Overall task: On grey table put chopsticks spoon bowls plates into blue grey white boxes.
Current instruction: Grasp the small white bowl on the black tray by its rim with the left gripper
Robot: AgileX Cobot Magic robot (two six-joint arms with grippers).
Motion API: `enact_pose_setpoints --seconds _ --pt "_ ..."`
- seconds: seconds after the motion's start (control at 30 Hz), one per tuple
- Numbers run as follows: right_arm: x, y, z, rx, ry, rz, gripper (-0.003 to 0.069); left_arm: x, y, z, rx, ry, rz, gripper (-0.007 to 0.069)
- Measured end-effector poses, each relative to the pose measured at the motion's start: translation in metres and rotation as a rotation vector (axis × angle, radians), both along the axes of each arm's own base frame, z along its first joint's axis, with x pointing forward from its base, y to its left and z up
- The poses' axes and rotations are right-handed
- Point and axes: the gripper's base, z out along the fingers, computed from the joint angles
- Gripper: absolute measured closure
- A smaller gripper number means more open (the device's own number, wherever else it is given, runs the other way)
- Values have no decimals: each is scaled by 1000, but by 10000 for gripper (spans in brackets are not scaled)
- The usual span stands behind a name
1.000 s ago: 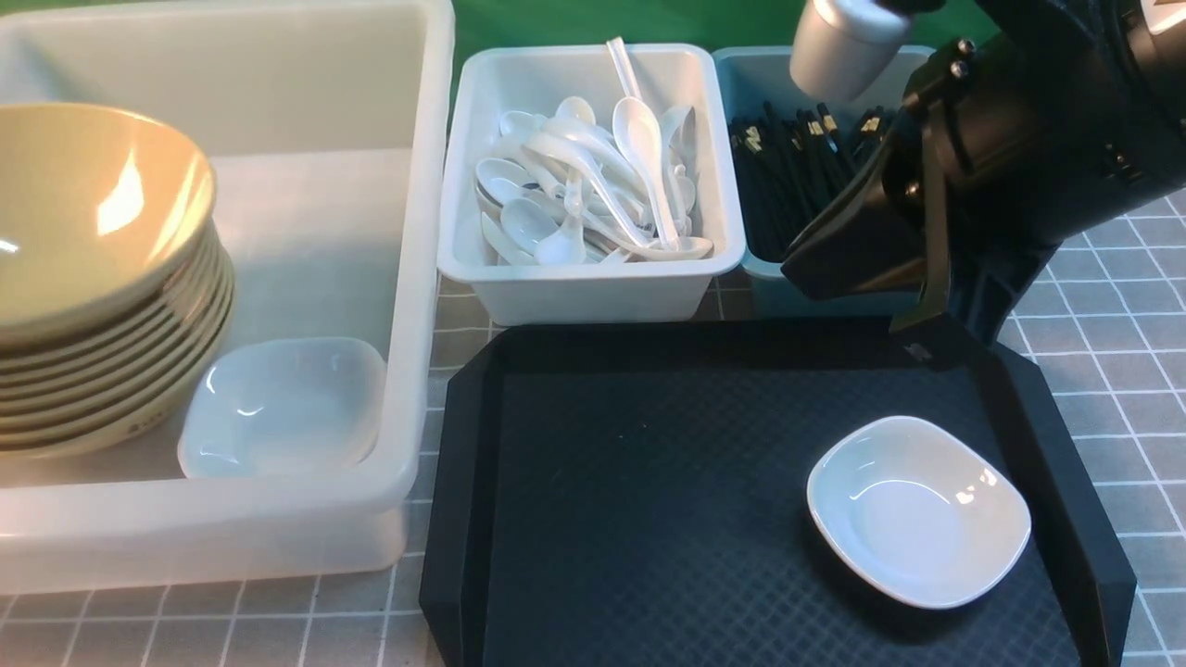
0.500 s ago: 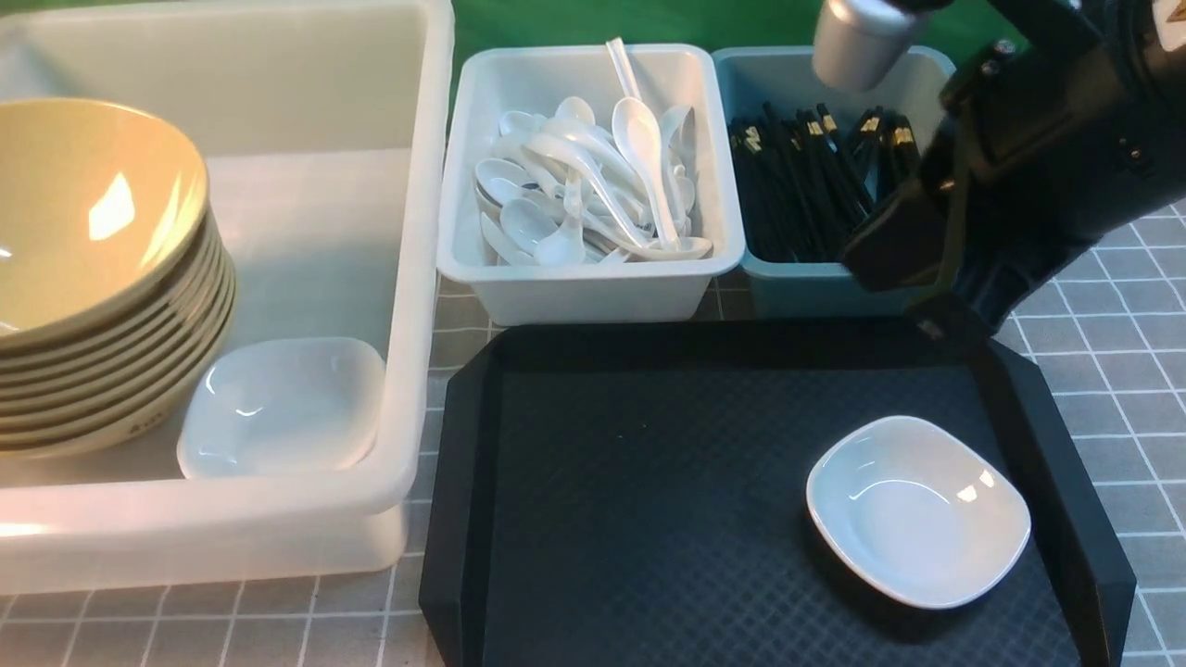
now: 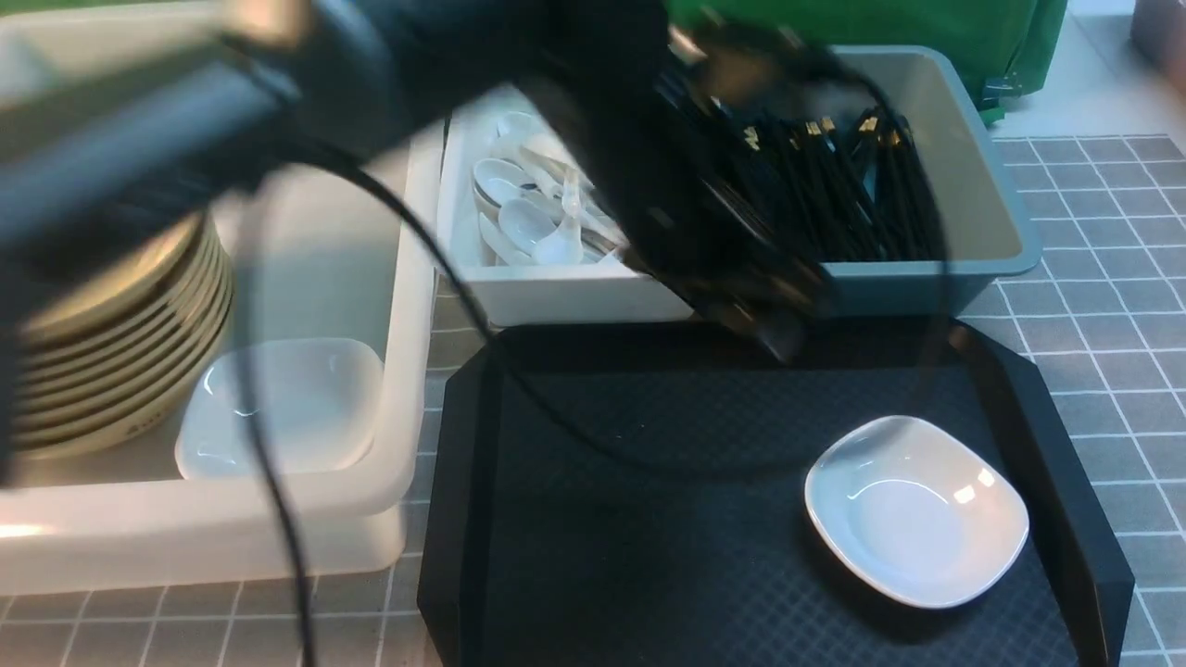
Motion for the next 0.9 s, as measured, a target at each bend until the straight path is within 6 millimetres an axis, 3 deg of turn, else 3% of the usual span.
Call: enact_pose_setpoints --seconds 0.17,0.4,0.67,0.83,0.87,0.9 --pt "-15 -11 -13 9 4 -29 616 -3 -45 -64 35 36 -48 236" --pt "-12 -10 -28 -25 47 -25 615 6 -58 -105 35 66 16 236" --pt "-12 -9 -33 -46 58 -12 614 6 -64 -125 25 116 46 255" --pt "-12 -9 -33 -56 54 0 614 0 -69 -128 38 124 15 424" --pt "-12 -9 -33 -56 54 0 614 -1 -70 -126 36 125 8 514" --pt "-12 -9 -33 -57 54 1 614 -1 -70 -125 37 126 7 523"
